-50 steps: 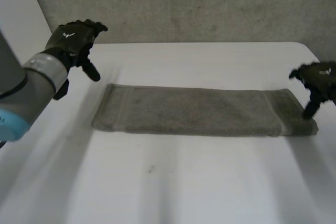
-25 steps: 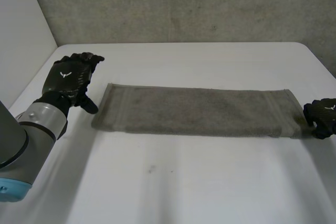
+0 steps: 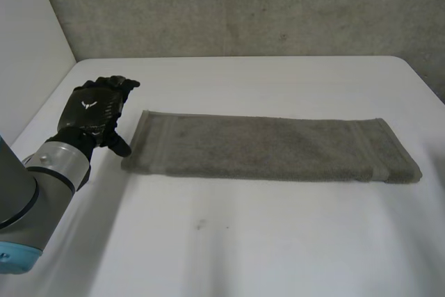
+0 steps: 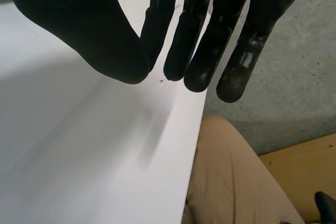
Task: Fold the towel.
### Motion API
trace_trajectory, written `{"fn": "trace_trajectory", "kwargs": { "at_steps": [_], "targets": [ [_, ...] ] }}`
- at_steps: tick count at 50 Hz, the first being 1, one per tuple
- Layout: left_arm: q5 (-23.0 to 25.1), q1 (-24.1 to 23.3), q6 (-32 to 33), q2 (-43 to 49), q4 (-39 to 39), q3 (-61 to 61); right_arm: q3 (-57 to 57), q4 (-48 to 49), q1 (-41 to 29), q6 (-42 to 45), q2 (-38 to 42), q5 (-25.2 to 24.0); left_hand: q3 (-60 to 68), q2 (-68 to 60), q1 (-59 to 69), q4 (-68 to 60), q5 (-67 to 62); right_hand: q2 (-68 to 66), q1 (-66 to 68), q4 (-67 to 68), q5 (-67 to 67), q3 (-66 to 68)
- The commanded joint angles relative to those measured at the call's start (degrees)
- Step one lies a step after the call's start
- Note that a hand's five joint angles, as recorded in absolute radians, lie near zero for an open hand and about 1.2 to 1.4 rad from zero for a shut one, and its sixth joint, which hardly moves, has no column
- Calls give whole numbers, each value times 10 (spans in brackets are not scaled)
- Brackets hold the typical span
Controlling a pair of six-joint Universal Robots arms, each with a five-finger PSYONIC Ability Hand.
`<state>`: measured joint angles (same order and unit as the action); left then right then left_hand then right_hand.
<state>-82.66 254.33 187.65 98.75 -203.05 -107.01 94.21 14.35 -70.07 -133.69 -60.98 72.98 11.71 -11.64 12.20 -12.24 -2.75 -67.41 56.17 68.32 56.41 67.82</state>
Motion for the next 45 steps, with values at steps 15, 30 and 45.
{"fn": "trace_trajectory", "kwargs": {
  "at_steps": [15, 30, 45],
  "targets": [
    [1, 0, 0, -1, -2, -12, 52, -68, 5, -59, -20, -202, 4, -4, -1, 2, 7, 334, -222, -343, -324, -338],
    [3, 1, 0, 1, -22, -21, 33, -64, -5, -57, 22, -202, 5, -6, 0, 0, 5, 239, -126, -248, -229, -243],
    [3, 0, 0, 1, -22, -22, 15, 8, -2, -57, 7, -105, 7, -8, 2, -2, 4, -126, 238, 117, 136, 122]
  ]
}}
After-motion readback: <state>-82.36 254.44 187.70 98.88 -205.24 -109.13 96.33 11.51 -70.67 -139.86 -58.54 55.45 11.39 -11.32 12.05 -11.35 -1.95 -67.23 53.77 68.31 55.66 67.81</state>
